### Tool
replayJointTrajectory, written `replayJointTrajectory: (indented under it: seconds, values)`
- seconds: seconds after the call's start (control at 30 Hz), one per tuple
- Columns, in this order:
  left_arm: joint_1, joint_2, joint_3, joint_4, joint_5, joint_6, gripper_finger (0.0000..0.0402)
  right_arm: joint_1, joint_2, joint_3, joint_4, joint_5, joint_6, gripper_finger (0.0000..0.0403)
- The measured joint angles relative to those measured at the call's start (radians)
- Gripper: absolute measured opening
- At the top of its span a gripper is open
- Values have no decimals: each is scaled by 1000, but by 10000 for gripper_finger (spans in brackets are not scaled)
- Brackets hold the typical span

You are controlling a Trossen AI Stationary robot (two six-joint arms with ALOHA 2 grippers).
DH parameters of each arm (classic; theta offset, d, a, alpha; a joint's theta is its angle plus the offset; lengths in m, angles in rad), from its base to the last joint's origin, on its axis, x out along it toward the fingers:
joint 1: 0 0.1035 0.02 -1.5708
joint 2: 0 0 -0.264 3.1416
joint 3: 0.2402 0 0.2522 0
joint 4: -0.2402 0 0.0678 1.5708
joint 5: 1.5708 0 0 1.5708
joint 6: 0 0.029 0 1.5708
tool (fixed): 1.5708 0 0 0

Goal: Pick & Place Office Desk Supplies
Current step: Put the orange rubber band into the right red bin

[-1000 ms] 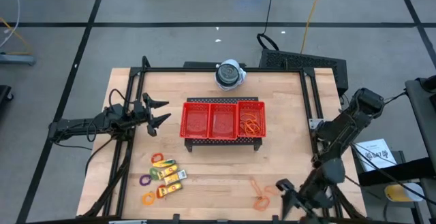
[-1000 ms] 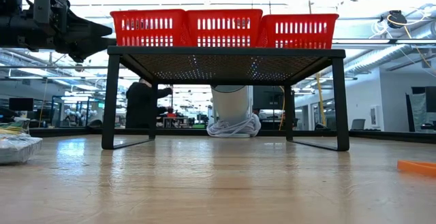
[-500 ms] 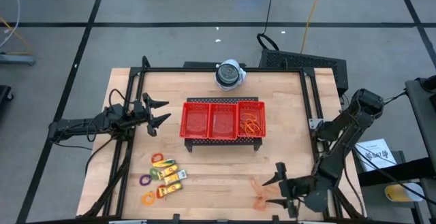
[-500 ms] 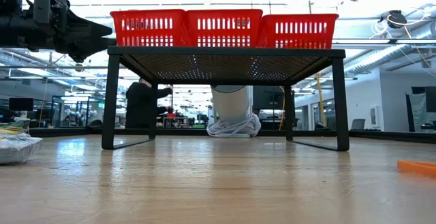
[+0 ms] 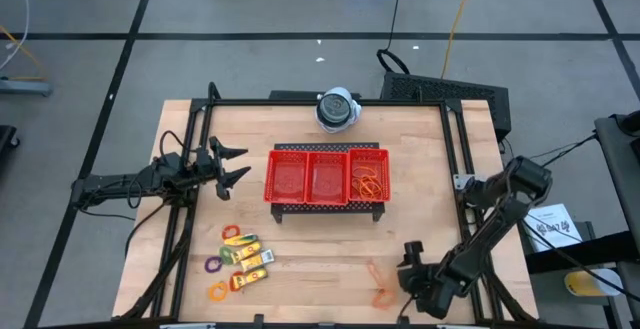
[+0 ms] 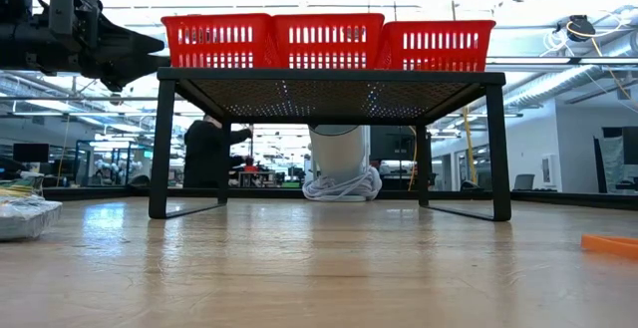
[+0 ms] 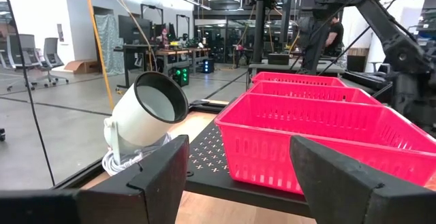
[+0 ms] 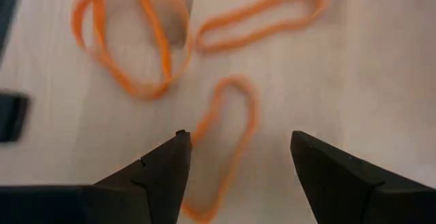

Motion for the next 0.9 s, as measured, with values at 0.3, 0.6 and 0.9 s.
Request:
replayJointTrajectory:
  seconds: [0.3,0.6,0.9]
  values:
    - [0,0,0,0,0,0,267,-2,40,4,-11,-75,72,237]
    - [0,0,0,0,0,0,267,-9,42,1,-19,-102,94,141]
    - [0,0,0,0,0,0,267,-26,43,-38,-13,-118,120,25]
